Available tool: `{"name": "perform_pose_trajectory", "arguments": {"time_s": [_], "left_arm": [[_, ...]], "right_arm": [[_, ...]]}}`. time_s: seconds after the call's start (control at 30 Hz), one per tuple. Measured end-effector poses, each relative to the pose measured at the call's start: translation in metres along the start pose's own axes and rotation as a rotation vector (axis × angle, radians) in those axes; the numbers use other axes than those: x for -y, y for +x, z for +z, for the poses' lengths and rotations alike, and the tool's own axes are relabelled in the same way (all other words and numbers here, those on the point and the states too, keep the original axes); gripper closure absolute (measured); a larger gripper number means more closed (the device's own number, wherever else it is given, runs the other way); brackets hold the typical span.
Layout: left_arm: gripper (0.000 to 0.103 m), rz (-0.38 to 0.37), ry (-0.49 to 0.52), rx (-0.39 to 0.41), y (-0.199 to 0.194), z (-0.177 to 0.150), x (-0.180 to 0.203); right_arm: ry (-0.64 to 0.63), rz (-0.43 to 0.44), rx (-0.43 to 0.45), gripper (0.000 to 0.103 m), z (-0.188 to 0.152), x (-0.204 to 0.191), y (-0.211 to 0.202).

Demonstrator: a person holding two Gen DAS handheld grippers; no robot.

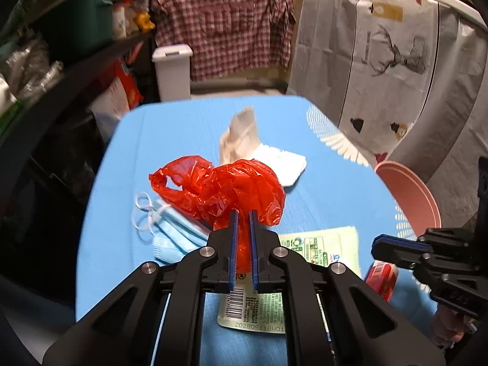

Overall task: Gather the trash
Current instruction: 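Grasp the red plastic bag with the left tool while the right tool grasps the green sachet, then carry the red bag in the left tool and green sachet in the right tool over the pink bin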

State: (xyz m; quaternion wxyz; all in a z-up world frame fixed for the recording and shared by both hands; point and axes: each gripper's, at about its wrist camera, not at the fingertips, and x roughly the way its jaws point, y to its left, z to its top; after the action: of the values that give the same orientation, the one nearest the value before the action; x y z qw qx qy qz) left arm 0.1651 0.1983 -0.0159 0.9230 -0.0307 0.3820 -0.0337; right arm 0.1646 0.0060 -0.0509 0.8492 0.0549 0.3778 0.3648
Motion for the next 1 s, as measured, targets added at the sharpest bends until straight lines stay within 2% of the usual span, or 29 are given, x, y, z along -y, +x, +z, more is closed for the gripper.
{"name": "perform_pose_trajectory", "arguments": {"time_s": [0.07, 0.13, 0.2, 0.33, 0.47, 0.53, 0.57, 0.6, 0.67, 0.7, 0.8, 1.0], "left_arm": [[0.097, 0.011, -0.01, 0.019, -0.009, 0.004, -0.003], [0.097, 0.019, -0.018, 0.033, -0.016, 0.007, -0.005], [0.097, 0.028, -0.022, 0.051, -0.024, 0.01, -0.007], [0.097, 0.032, -0.023, 0.07, -0.033, 0.013, -0.01], [0.097, 0.026, -0.028, 0.088, -0.038, 0.016, -0.012], [0.097, 0.023, -0.026, 0.092, -0.038, 0.016, -0.013], [0.097, 0.022, -0.024, 0.093, -0.038, 0.016, -0.013], [0.097, 0.022, -0.024, 0.093, -0.037, 0.016, -0.014], [0.097, 0.022, -0.024, 0.092, -0.036, 0.016, -0.014], [0.097, 0.023, -0.024, 0.092, -0.036, 0.016, -0.015], [0.097, 0.024, -0.03, 0.096, -0.035, 0.016, -0.017], [0.097, 0.03, -0.024, 0.105, -0.04, 0.017, -0.014]], "right_arm": [[0.014, -0.002, -0.022, 0.097, -0.002, 0.002, 0.003], [0.029, 0.0, -0.034, 0.09, -0.003, 0.003, 0.006], [0.048, -0.001, -0.031, 0.055, -0.003, 0.004, 0.007], [0.068, 0.02, -0.035, 0.054, -0.002, 0.006, 0.01], [0.115, 0.069, -0.083, 0.054, 0.0, 0.013, 0.022], [0.133, 0.092, -0.097, 0.057, 0.001, 0.014, 0.029], [0.137, 0.102, -0.106, 0.062, 0.001, 0.015, 0.032], [0.137, 0.106, -0.113, 0.074, 0.001, 0.014, 0.034], [0.134, 0.114, -0.128, 0.081, -0.001, 0.014, 0.038], [0.127, 0.117, -0.121, 0.087, -0.001, 0.012, 0.036], [0.092, 0.121, -0.094, 0.097, 0.002, 0.006, 0.029], [0.034, 0.105, -0.028, 0.099, 0.008, -0.003, 0.005]]}}
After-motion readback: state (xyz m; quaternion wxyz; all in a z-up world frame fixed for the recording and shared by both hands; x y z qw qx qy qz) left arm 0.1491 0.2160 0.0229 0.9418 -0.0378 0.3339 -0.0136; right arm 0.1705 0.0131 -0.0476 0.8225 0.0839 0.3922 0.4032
